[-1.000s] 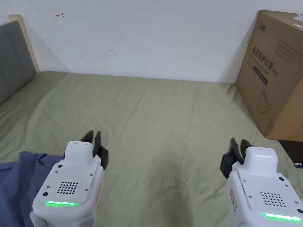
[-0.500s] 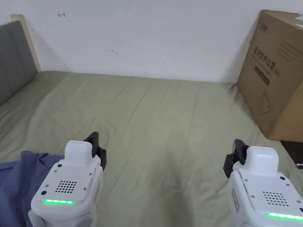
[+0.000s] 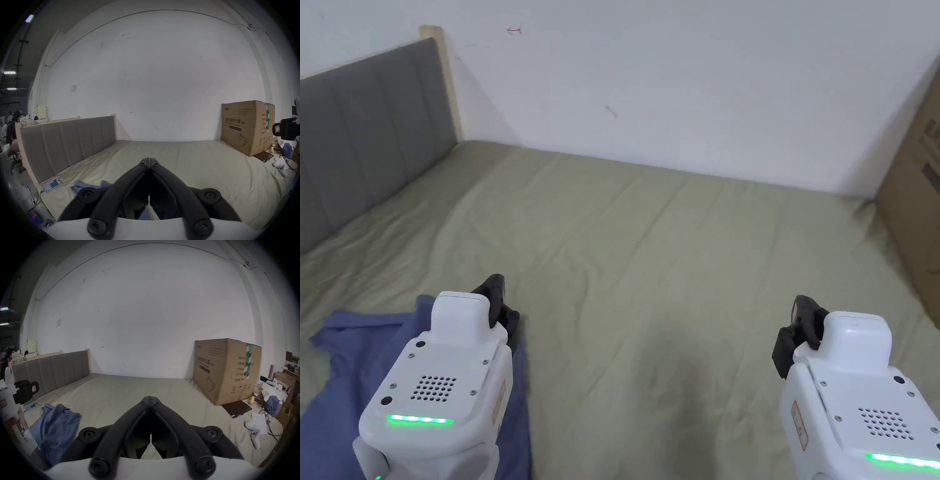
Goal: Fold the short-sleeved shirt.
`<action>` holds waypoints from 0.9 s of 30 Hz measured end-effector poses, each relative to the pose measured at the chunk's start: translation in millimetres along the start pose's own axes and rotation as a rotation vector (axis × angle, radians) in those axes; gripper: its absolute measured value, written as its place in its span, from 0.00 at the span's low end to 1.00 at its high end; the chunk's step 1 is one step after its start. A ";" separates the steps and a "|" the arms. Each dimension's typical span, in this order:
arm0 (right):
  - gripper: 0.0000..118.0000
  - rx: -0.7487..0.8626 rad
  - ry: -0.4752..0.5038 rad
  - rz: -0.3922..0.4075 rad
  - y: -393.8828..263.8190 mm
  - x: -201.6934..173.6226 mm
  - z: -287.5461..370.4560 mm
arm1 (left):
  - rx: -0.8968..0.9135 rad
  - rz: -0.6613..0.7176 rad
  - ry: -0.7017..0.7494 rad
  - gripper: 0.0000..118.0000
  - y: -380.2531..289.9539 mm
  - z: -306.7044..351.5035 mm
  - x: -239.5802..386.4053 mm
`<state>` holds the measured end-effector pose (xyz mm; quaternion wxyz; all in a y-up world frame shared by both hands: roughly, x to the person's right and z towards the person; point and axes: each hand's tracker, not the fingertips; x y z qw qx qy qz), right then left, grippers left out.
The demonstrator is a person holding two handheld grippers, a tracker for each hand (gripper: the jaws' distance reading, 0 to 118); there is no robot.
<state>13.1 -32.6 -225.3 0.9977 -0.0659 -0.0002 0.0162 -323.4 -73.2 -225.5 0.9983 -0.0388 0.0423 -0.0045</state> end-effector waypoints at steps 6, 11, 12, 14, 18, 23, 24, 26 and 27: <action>0.00 0.005 0.167 0.010 2.1 -61.4 -15.3 | -0.013 -0.005 0.150 0.00 -2.3 26.7 -60.2; 0.00 -0.002 0.301 0.014 0.1 -115.0 -19.3 | -0.047 0.007 0.277 0.00 -5.6 54.7 -112.2; 0.00 -0.005 0.319 0.015 -0.5 -123.4 -19.3 | -0.053 0.006 0.298 0.00 -6.4 59.3 -119.9; 0.00 -0.010 0.354 0.019 -2.0 -139.7 -18.1 | -0.071 0.008 0.331 0.00 -7.8 69.2 -137.4; 0.00 -0.012 0.402 0.023 -3.9 -161.4 -15.4 | -0.099 0.007 0.375 0.00 -11.7 82.9 -161.1; 0.00 -0.016 0.432 0.031 -4.4 -172.3 -16.4 | -0.136 0.016 0.398 0.00 -16.1 87.3 -174.8; 0.00 -0.017 0.433 0.035 -4.6 -172.6 -17.0 | -0.152 0.021 0.398 0.00 -16.2 86.1 -174.7; 0.00 -0.019 0.434 0.039 -4.8 -171.0 -18.5 | -0.194 0.042 0.381 0.00 -18.2 80.2 -176.3; 0.00 -0.021 0.432 0.042 -4.9 -169.4 -19.8 | -0.231 0.063 0.360 0.00 -19.4 75.6 -176.6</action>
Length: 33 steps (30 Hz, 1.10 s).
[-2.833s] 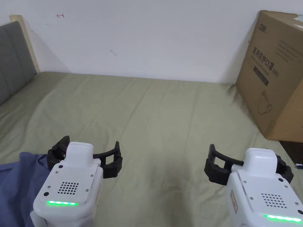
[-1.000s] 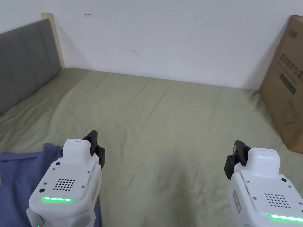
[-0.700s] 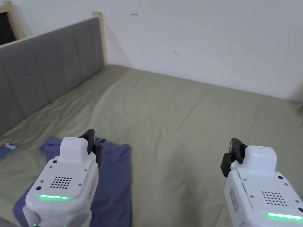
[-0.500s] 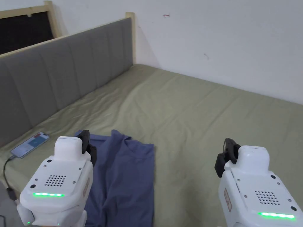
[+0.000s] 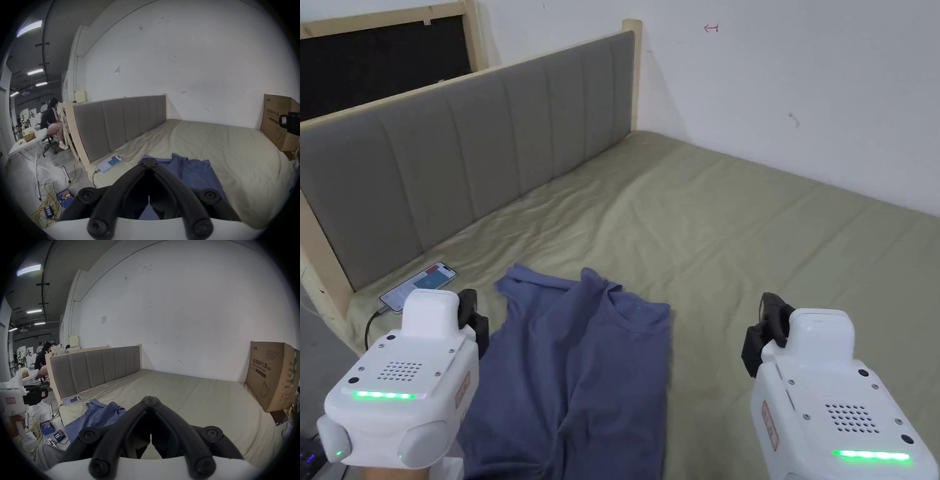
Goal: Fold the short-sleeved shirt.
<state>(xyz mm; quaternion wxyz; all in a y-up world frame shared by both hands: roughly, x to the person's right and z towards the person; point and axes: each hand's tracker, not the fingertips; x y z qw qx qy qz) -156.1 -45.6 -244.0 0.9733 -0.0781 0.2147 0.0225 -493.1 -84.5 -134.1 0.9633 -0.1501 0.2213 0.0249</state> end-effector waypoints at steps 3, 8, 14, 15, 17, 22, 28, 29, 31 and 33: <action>0.00 -0.005 -0.015 0.006 -0.8 7.9 0.3 | -0.075 0.036 -0.043 0.00 -1.7 -15.4 8.5; 0.00 -0.023 -0.056 0.008 -5.0 25.3 -0.8 | -0.334 0.069 -0.120 0.04 -6.0 -59.1 33.4; 0.00 -0.060 -0.106 0.007 -14.0 47.0 -4.3 | -0.627 0.079 -0.190 0.92 -38.3 -124.0 68.7; 0.00 -0.066 -0.116 0.008 -15.7 50.4 -4.8 | -0.635 0.073 -0.184 0.92 -44.8 -132.6 74.3; 0.00 -0.078 -0.130 0.009 -19.2 57.6 -5.7 | -0.648 0.048 -0.162 0.92 -59.4 -149.8 83.3; 0.00 -0.117 -0.172 0.003 -30.3 75.1 -5.7 | -0.822 0.007 -0.104 0.75 -99.9 -184.2 96.5; 0.00 -0.158 -0.213 -0.011 -42.2 94.7 -1.5 | -0.783 -0.081 -0.116 0.46 -99.7 -170.5 112.1; 0.00 -0.161 -0.217 -0.018 -43.0 97.4 -0.4 | -0.775 -0.096 -0.117 0.34 -99.0 -168.6 113.5; 0.00 -0.160 -0.228 -0.034 -43.3 102.4 3.7 | -0.769 -0.100 -0.139 0.09 -99.6 -167.5 111.4; 0.00 -0.150 -0.237 -0.047 -41.6 106.7 9.3 | -0.777 -0.046 -0.153 0.08 -94.5 -166.8 107.0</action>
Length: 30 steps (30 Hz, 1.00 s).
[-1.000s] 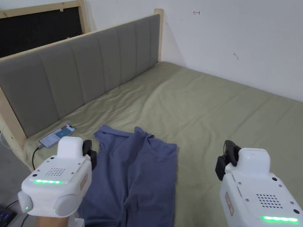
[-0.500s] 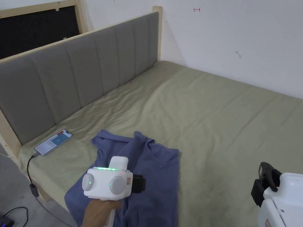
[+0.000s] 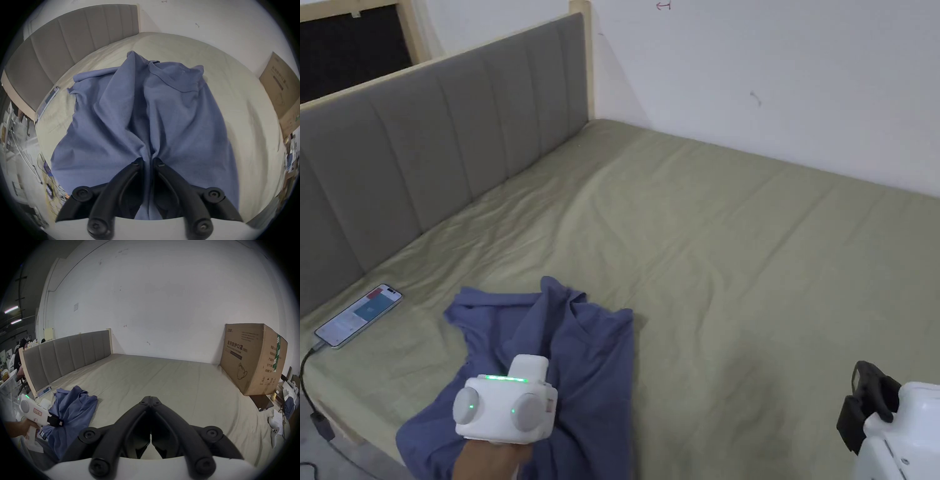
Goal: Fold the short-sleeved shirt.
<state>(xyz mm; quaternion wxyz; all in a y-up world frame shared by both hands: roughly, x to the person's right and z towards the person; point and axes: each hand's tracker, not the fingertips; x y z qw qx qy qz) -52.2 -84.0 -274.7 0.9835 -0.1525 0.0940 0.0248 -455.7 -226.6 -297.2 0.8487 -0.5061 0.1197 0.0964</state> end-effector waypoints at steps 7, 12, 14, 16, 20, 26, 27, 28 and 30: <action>0.00 0.048 -0.033 -0.034 7.3 26.5 22.7 | 0.161 0.180 -0.304 0.08 39.4 97.1 4.5; 0.00 0.080 -0.070 -0.061 10.0 49.5 44.8 | 0.303 -0.026 -0.393 0.08 78.2 165.8 68.2; 0.00 0.094 -0.086 -0.069 10.4 59.5 53.9 | 0.343 -0.102 -0.439 0.08 92.9 190.2 95.8; 0.00 0.106 -0.107 -0.069 11.6 69.5 63.3 | 0.371 -0.176 -0.485 0.08 105.1 211.1 127.2; 0.00 0.131 -0.153 -0.069 13.3 89.3 81.5 | 0.396 -0.278 -0.583 0.08 120.3 238.5 185.9; 0.00 0.156 -0.245 -0.062 14.3 121.0 108.5 | 0.413 -0.406 -0.715 0.08 117.2 263.3 278.1; 0.00 0.158 -0.263 -0.059 14.0 126.6 113.0 | 0.412 -0.427 -0.738 0.08 114.4 264.8 293.3; 0.00 0.159 -0.279 -0.058 13.6 132.1 117.4 | 0.403 -0.447 -0.758 0.08 115.6 259.5 304.7; 0.00 0.159 -0.312 -0.057 12.3 141.7 124.8 | 0.385 -0.500 -0.784 0.08 106.1 256.9 329.3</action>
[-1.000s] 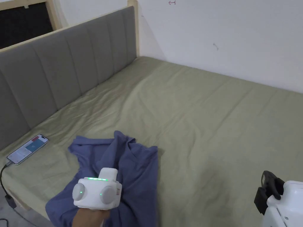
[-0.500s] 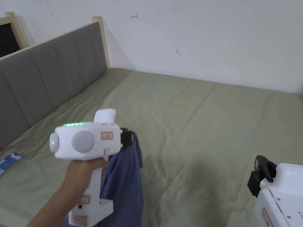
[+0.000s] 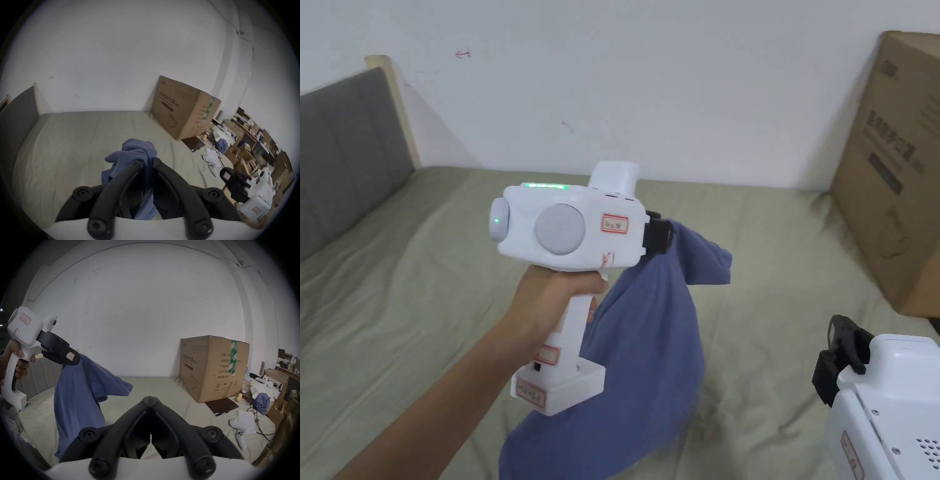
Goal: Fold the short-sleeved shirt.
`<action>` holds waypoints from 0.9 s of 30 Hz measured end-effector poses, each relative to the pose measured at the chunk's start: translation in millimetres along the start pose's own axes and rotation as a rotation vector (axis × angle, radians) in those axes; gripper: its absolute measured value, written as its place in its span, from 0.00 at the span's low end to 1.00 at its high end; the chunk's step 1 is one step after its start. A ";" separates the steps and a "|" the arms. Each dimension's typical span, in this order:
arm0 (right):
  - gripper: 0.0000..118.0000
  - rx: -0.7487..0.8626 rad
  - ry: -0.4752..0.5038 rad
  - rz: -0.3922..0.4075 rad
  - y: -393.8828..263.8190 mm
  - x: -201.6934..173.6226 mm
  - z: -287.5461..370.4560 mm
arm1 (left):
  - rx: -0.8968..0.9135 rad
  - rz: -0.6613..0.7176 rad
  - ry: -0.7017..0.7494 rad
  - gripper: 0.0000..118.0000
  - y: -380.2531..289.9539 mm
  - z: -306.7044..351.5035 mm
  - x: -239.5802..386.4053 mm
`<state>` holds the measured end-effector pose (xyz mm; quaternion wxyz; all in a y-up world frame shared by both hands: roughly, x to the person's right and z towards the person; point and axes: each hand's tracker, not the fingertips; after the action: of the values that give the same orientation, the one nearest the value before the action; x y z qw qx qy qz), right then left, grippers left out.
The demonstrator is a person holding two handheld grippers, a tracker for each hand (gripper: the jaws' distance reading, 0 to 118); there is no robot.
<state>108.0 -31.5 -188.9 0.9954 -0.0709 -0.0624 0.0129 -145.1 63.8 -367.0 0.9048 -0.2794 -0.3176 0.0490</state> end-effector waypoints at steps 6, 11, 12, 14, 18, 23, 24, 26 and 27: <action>0.00 -0.011 -0.072 -0.010 -4.4 26.1 7.2 | -0.149 -0.034 -0.112 0.08 -57.3 -61.6 35.9; 0.00 -0.031 -0.088 -0.015 -11.1 32.0 7.7 | -0.308 -0.068 -0.130 0.08 -140.6 -109.4 41.7; 0.00 -0.037 -0.089 -0.014 -13.0 31.7 7.4 | -0.348 -0.070 -0.122 0.08 -157.8 -117.3 40.9; 0.00 -0.048 -0.087 -0.013 -16.7 30.9 6.6 | -0.418 -0.111 -0.109 0.08 -189.2 -129.8 38.9; 0.00 -0.072 -0.073 -0.011 -23.6 26.2 5.5 | -0.536 -0.135 -0.037 0.07 -236.9 -149.9 32.8; 0.00 -0.093 -0.058 -0.008 -27.2 21.5 4.2 | -0.589 -0.150 0.039 0.07 -266.0 -165.1 25.1; 0.00 -0.094 -0.057 -0.007 -27.3 20.7 4.6 | -0.569 -0.127 0.041 0.07 -262.9 -161.4 24.0; 0.00 -0.094 -0.055 -0.004 -26.5 19.7 5.5 | -0.538 -0.106 0.036 0.10 -253.2 -153.6 25.5; 0.00 -0.092 -0.054 -0.003 -25.8 19.8 5.8 | -0.512 -0.097 0.040 0.27 -247.8 -147.8 25.9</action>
<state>127.3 -55.5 -177.0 0.9891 -0.1160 -0.0901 0.0107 -57.6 -207.4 -314.7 0.8121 -0.4846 -0.3146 -0.0818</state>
